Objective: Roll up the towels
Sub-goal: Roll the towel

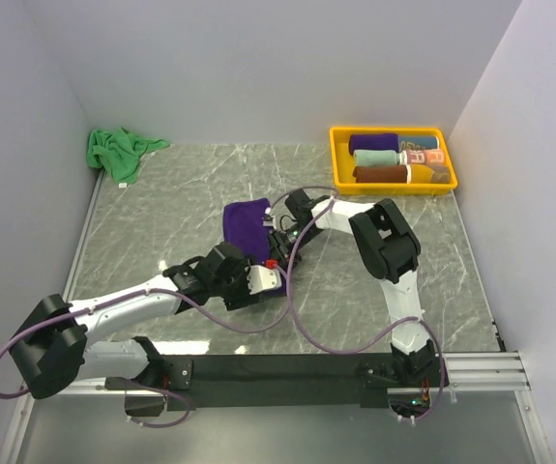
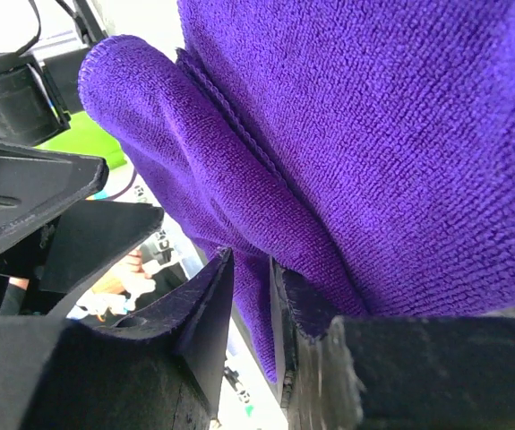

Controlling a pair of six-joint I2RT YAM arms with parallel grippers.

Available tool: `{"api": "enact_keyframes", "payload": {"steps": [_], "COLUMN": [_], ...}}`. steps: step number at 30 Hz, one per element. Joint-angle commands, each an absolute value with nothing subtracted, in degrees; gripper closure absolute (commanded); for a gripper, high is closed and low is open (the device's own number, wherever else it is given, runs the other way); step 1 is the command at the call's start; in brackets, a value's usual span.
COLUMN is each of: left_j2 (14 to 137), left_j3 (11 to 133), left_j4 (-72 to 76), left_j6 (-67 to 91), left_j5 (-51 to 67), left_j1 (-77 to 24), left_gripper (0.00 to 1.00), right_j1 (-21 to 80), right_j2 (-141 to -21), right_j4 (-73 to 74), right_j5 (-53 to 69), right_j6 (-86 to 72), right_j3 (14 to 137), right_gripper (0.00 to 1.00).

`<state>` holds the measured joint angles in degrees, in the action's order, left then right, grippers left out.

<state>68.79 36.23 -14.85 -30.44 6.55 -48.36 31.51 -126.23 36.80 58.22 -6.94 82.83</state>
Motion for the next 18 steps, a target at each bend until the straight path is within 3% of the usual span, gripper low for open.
{"api": "enact_keyframes", "payload": {"steps": [1,12,18], "left_j2": [69.3,67.4,71.0], "left_j3": [35.8,29.7,26.9], "left_j4": [-8.6,-8.0,-4.9], "left_j6": [-31.1,-34.3,-36.0], "left_j5": [3.5,4.7,3.9], "left_j1": [-48.8,-48.8,-48.6], "left_gripper": [0.31,0.33,0.39], "right_j1": [32.1,34.3,34.4], "right_j2": [-126.7,-132.7,-127.6], "right_j4": [33.3,34.4,35.4], "right_j5": [54.3,54.9,55.5], "right_j6": [-7.0,-8.5,-7.5], "right_j3": [82.8,88.7,86.4], "right_gripper": [0.69,0.69,0.69]}}
